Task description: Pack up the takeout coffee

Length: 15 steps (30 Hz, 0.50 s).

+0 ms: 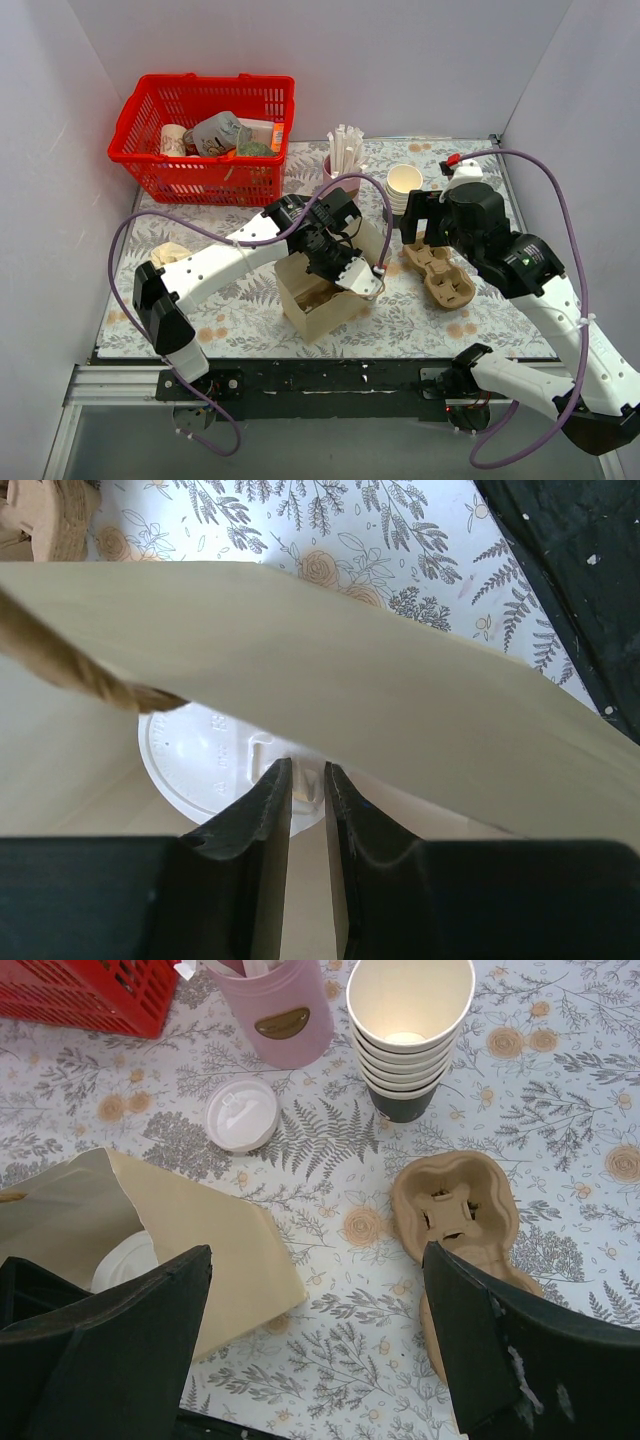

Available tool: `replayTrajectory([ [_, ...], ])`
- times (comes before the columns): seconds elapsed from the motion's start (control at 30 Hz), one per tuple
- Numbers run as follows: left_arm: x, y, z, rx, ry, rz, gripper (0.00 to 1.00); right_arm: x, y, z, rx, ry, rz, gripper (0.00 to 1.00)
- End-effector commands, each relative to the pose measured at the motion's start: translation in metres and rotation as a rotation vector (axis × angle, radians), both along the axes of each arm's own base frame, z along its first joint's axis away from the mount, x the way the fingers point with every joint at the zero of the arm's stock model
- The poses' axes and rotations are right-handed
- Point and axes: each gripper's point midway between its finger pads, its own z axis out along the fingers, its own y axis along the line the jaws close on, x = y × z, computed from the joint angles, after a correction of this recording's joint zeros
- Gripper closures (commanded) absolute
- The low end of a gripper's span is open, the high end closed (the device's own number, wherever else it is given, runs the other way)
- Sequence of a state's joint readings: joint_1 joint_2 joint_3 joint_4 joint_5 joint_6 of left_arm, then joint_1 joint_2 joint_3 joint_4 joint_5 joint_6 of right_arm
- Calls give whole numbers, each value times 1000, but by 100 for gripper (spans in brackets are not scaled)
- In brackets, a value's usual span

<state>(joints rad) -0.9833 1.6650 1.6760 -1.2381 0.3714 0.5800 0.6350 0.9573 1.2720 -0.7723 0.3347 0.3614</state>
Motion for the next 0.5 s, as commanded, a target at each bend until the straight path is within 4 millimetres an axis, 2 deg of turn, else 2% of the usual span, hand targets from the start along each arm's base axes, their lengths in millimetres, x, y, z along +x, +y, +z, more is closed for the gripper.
replayTrajectory([
  [0.0,0,-1,0,-16,8,-26,100,6,3,10,25,-50,6,6],
  [0.47,1,-4,-9,-3,17,-33,100,4,1,10,33,-61,4,6],
])
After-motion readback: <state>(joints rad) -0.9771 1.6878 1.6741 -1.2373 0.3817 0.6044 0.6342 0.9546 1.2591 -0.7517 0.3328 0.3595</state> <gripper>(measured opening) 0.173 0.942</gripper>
